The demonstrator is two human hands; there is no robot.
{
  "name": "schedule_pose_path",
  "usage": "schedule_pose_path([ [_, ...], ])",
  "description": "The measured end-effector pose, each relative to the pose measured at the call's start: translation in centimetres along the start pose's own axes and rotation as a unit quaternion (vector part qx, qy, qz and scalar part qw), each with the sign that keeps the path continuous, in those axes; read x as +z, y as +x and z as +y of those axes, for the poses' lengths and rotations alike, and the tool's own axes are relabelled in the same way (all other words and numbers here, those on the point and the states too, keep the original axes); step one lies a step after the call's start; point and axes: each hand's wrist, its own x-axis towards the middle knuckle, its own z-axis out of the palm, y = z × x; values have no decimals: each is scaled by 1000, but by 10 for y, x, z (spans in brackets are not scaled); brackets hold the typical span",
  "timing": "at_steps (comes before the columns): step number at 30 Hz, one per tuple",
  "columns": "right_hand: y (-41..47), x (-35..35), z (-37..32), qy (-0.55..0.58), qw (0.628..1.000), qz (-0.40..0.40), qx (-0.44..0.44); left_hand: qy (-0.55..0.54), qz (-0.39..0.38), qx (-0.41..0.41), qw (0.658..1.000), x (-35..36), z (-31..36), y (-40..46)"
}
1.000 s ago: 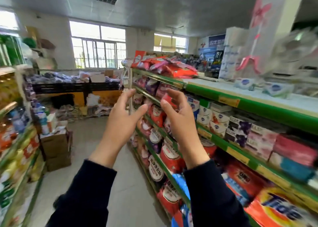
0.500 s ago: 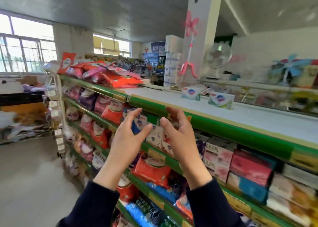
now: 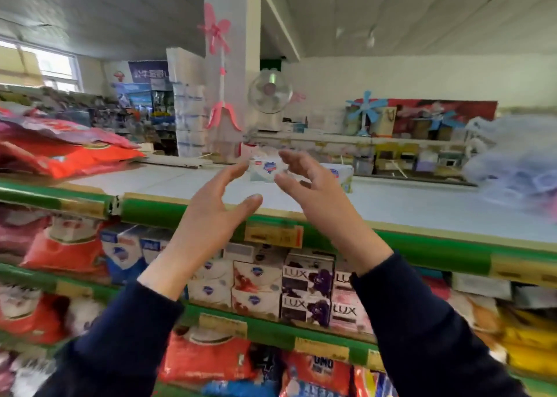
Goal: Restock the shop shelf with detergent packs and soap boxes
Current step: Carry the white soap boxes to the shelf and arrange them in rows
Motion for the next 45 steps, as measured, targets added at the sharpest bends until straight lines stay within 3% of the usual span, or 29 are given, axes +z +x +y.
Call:
schedule_pose_path([
  [4,35,-34,17,-91,994,1,52,52,-78,28,995,-4,-16,69],
  [10,100,-85,60,-190,964,9,184,98,-171,-42,979,12,-47,179],
  [14,123,-97,87,-250,936,-64,239,178,-216,-70,958,34,-71,218],
  [19,127,-96,100,-282,911,-103,285,174,-285,-107,937,51,-95,229],
  [23,129,-95,105,-293,915,-70,270,143,-253,-98,952,51,-92,224],
  [30,134,-94,88,-124,964,-40,231,62,-188,-109,974,5,-61,192],
  [39,120,-48,40,-17,978,-170,118,85,-42,-170,981,-91,-15,98],
  [45,89,-6,6,69,962,-262,44,117,78,-226,964,-135,30,-5],
])
